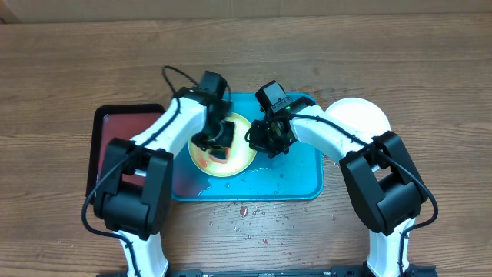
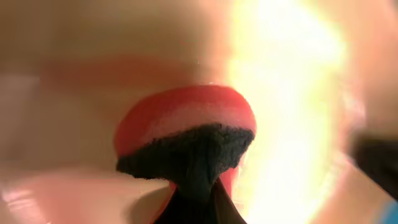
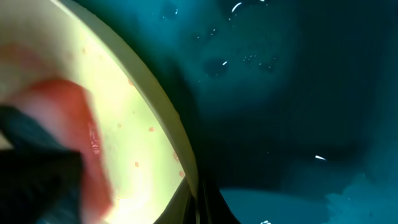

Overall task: Clean dirty plates on tray and stack at the side
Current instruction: 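Scrub the yellow plate with the sponge while right gripper holds it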

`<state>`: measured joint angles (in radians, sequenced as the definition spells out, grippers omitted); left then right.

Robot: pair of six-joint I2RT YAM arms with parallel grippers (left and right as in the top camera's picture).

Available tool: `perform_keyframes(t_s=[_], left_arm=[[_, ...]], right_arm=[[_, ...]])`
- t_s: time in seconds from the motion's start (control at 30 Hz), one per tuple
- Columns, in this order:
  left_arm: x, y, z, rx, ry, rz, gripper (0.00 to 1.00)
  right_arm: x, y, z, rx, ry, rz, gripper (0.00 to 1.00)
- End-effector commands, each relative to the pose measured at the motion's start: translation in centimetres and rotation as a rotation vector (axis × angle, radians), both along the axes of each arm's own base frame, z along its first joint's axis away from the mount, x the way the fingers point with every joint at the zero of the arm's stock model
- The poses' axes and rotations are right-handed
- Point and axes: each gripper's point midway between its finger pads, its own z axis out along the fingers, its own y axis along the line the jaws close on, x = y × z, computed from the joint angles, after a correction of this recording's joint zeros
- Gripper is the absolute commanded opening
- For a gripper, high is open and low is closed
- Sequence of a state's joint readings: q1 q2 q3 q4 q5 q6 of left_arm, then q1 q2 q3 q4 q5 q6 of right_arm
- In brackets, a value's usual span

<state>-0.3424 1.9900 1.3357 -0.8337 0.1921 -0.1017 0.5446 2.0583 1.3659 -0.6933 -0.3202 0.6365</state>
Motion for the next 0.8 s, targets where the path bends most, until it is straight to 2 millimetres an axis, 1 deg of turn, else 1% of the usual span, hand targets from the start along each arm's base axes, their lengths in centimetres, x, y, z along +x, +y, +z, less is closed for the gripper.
perform_keyframes(t_s=[0.0, 0.13, 0.2, 0.3, 0.43, 0.53, 0.6, 0.67, 0.77], left_arm=[[-2.1, -3.2, -0.1, -0.123, 0.04, -0.168, 0.04], [-2.0, -3.0, -0.2, -0.116, 0.04, -0.16, 0.04], [-1.7, -2.3, -0.4, -0.071, 0.036, -0.121, 0.04], [-1.1, -0.9, -0.8, 0.022, 0.021, -0.034, 0.04], [-0.4, 0.5, -1.0, 0.1, -0.001, 0.052, 0.04], [0.3, 2.3, -1.0, 0.209, -0.038, 0.18, 0.04], [1.3, 4.0, -0.8, 0.322, -0.108, 0.236, 0.04], [2.5, 5.6, -0.2, 0.428, -0.196, 0.273, 0.04], [4.2, 7.5, 1.0, 0.544, -0.316, 0.334, 0.04]], right_arm=[[-0.8, -0.2, -1.1, 0.015, 0.039, 0.018, 0.04], [-0.9, 0.8, -0.7, 0.091, 0.046, 0.047, 0.04], [-1.0, 0.9, -0.8, 0.127, 0.051, 0.048, 0.04], [-1.1, 0.5, -1.4, 0.159, 0.062, 0.036, 0.04], [-1.1, -0.2, -1.6, 0.213, 0.085, 0.015, 0.04], [-1.0, -0.5, -1.7, 0.216, 0.09, 0.003, 0.04], [-0.9, -0.5, -1.7, 0.216, 0.087, 0.004, 0.04], [-1.0, -0.4, -1.7, 0.216, 0.086, 0.006, 0.04], [-1.0, -0.4, -1.7, 0.216, 0.087, 0.005, 0.04]])
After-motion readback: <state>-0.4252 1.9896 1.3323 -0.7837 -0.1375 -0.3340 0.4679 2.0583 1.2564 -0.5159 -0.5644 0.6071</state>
